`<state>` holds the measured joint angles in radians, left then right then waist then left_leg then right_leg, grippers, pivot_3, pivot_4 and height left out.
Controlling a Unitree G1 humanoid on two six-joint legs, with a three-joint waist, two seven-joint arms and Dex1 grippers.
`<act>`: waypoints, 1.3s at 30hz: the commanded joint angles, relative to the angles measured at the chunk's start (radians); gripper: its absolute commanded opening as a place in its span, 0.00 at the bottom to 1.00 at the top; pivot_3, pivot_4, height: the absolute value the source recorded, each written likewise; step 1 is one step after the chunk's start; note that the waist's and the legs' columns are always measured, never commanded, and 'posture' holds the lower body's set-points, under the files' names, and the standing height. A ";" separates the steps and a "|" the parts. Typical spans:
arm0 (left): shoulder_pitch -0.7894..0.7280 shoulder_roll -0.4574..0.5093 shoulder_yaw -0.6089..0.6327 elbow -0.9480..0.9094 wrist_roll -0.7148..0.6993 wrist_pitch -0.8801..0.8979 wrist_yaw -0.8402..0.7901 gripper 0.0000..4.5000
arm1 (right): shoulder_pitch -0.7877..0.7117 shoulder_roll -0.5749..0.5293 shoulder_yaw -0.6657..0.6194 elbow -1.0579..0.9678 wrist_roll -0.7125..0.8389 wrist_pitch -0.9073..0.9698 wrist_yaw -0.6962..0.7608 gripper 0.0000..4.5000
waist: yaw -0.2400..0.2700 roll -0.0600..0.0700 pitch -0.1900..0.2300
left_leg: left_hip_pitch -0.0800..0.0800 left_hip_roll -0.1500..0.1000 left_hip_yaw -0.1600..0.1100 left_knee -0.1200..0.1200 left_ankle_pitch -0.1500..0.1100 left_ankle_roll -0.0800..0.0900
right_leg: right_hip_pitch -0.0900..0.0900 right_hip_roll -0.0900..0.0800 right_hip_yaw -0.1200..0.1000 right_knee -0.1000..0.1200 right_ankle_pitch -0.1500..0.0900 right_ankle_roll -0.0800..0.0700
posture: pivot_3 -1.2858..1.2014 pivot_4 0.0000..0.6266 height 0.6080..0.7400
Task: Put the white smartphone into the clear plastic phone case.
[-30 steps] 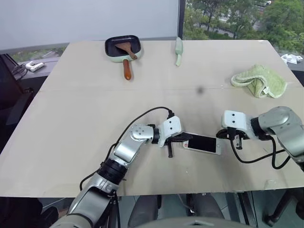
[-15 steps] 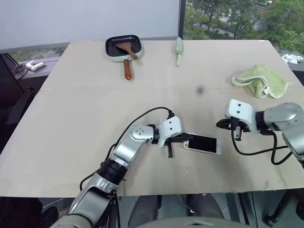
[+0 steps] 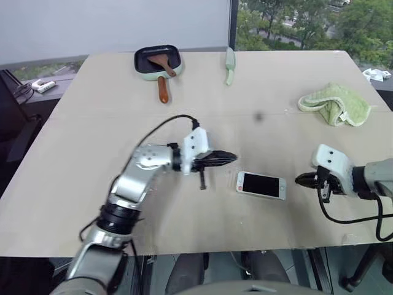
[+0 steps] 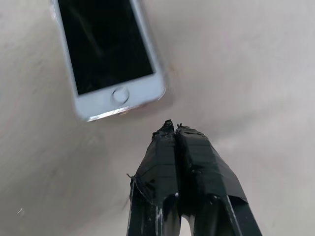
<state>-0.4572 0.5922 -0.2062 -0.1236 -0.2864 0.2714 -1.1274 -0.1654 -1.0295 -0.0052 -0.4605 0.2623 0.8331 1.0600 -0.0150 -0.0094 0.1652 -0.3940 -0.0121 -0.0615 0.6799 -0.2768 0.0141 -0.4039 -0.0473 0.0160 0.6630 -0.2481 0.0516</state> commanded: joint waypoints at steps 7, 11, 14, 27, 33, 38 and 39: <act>0.025 -0.049 -0.075 0.149 0.088 -0.035 0.010 0.00 | -0.036 -0.108 0.062 -0.061 -0.001 0.017 0.014 0.01 | 0.014 0.000 0.001 | -0.002 0.000 -0.001 0.000 0.000 0.000 | 0.000 -0.001 -0.002 -0.001 0.000 0.000 | 0.52 0.24 1.00; 0.006 -0.096 -0.106 0.175 0.107 -0.032 0.010 0.00 | -0.062 -0.153 0.109 -0.076 -0.001 0.033 0.029 0.01 | 0.011 0.000 0.001 | -0.002 0.000 -0.001 0.000 0.000 0.001 | 0.000 -0.001 -0.002 -0.001 0.000 0.000 | 0.52 0.24 1.00; 0.008 -0.120 -0.113 0.149 0.080 -0.002 -0.009 0.00 | -0.085 -0.181 0.157 -0.098 -0.011 0.048 0.039 0.01 | 0.010 0.000 0.001 | -0.002 0.000 -0.001 0.000 0.000 0.001 | -0.001 -0.001 -0.001 -0.001 0.000 0.000 | 0.52 0.24 1.00; 0.065 -0.162 -0.145 0.119 0.095 0.020 0.012 0.00 | -0.399 -0.049 0.508 -0.145 -0.169 0.144 0.049 0.01 | -0.002 0.000 0.001 | -0.002 0.000 -0.001 0.000 0.000 0.000 | -0.001 -0.001 -0.001 -0.001 0.000 0.000 | 0.52 0.24 1.00; 0.079 -0.164 -0.148 0.118 0.101 0.018 0.023 0.00 | -0.472 0.055 0.574 -0.126 -0.189 0.195 0.022 0.01 | 0.001 0.000 0.001 | -0.002 0.001 -0.002 0.000 0.000 0.000 | -0.002 0.000 -0.001 0.000 0.000 0.000 | 0.52 0.24 1.00; 0.078 -0.173 -0.141 0.125 0.097 0.003 0.033 0.00 | -0.472 0.064 0.579 -0.130 -0.195 0.212 0.014 0.01 | -0.006 0.000 0.000 | -0.001 0.002 -0.001 0.000 0.000 0.000 | -0.002 0.001 0.000 0.000 0.000 0.000 | 0.52 0.24 1.00; 0.073 -0.178 -0.132 0.126 0.091 -0.001 0.037 0.00 | -0.467 0.057 0.577 -0.128 -0.199 0.209 0.015 0.01 | -0.005 0.000 0.000 | -0.001 0.002 -0.001 0.000 0.000 0.000 | -0.002 0.001 0.000 0.001 0.000 0.000 | 0.52 0.24 1.00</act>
<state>-0.3881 0.4197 -0.3440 0.0081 -0.1899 0.2766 -1.1012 -0.6200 -0.9745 0.5754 -0.5528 0.0601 1.0566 1.0792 -0.0198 -0.0093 0.1656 -0.3949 -0.0099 -0.0625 0.6800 -0.2770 0.0145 -0.4060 -0.0461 0.0158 0.6638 -0.2481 0.0514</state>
